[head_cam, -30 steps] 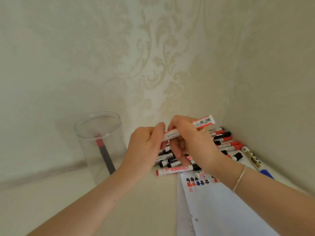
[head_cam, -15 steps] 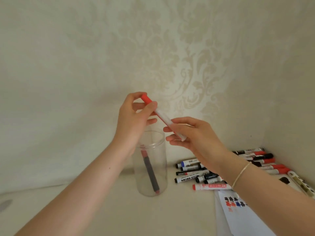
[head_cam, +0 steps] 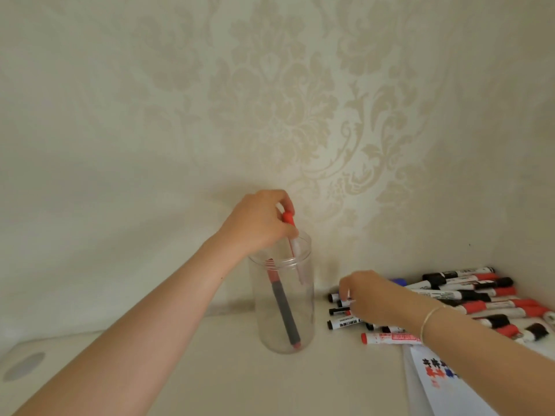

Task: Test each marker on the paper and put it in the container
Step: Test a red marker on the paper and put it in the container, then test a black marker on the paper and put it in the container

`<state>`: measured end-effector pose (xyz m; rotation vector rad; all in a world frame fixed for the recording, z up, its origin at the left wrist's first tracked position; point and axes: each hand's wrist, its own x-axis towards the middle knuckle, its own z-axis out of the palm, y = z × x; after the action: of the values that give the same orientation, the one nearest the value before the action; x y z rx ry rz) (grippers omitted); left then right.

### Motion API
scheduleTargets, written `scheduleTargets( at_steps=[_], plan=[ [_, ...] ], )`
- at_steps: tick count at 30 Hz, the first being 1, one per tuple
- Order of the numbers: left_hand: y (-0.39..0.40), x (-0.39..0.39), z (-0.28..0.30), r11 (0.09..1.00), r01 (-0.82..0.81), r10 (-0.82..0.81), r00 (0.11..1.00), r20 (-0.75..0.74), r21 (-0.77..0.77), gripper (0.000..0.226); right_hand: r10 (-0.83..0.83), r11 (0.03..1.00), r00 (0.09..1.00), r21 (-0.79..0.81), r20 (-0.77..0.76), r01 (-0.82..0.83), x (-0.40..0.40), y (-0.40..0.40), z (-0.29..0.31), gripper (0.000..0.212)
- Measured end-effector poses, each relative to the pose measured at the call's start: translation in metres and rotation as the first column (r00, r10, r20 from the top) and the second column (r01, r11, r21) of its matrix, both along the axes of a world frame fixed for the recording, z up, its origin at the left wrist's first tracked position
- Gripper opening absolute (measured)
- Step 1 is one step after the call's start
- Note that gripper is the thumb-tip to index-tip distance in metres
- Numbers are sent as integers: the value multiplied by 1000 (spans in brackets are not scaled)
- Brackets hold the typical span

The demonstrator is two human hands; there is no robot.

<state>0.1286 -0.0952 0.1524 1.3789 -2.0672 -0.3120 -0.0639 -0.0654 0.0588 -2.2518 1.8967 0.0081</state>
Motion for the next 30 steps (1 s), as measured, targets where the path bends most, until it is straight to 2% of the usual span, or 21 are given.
scheduleTargets(
  at_steps=[3, 6, 10, 13, 15, 17, 19, 22, 26, 28, 30],
  plan=[
    [-7, -6, -7, 991, 17, -38, 986, 159, 130, 17, 81, 996, 995, 33, -50, -79, 0, 3, -17, 29],
    [-13, -12, -10, 962, -2, -92, 940, 330, 273, 14, 118, 992, 979, -26, -166, -124, 2, 1, -33, 34],
    [-21, -22, -12, 896, -30, -178, 891, 419, 444, 15, 168, 972, 929, -100, -329, -211, 7, -6, -49, 33],
    [-27, -29, -13, 821, -44, -229, 889, 397, 570, 21, 194, 952, 923, -163, -332, -259, 3, -9, -58, 30],
    [-29, -32, -11, 788, -59, -245, 882, 401, 612, 25, 206, 935, 947, -235, -245, -264, -2, -8, -58, 28],
    [-31, -33, -10, 734, -77, -272, 877, 396, 674, 27, 229, 903, 971, -357, -67, -237, -8, -6, -53, 25],
    [-32, -33, -7, 673, -83, -324, 860, 394, 735, 25, 247, 865, 967, -464, 62, -191, -14, -4, -45, 17],
    [-29, -31, 1, 612, -52, -386, 851, 355, 790, 27, 291, 787, 941, -603, 174, -132, -20, -1, -32, 11],
    [-20, -25, 18, 549, 64, -428, 878, 214, 833, 31, 241, 786, 905, -617, 350, 29, -26, 2, -18, 12],
    [-16, -22, 23, 557, 87, -423, 886, 192, 826, 29, 231, 775, 873, -624, 430, 102, -27, 5, -12, 12],
    [-14, -21, 27, 593, 82, -403, 892, 206, 801, 28, 221, 762, 790, -607, 572, 226, -28, 8, -5, 12]
  ],
)
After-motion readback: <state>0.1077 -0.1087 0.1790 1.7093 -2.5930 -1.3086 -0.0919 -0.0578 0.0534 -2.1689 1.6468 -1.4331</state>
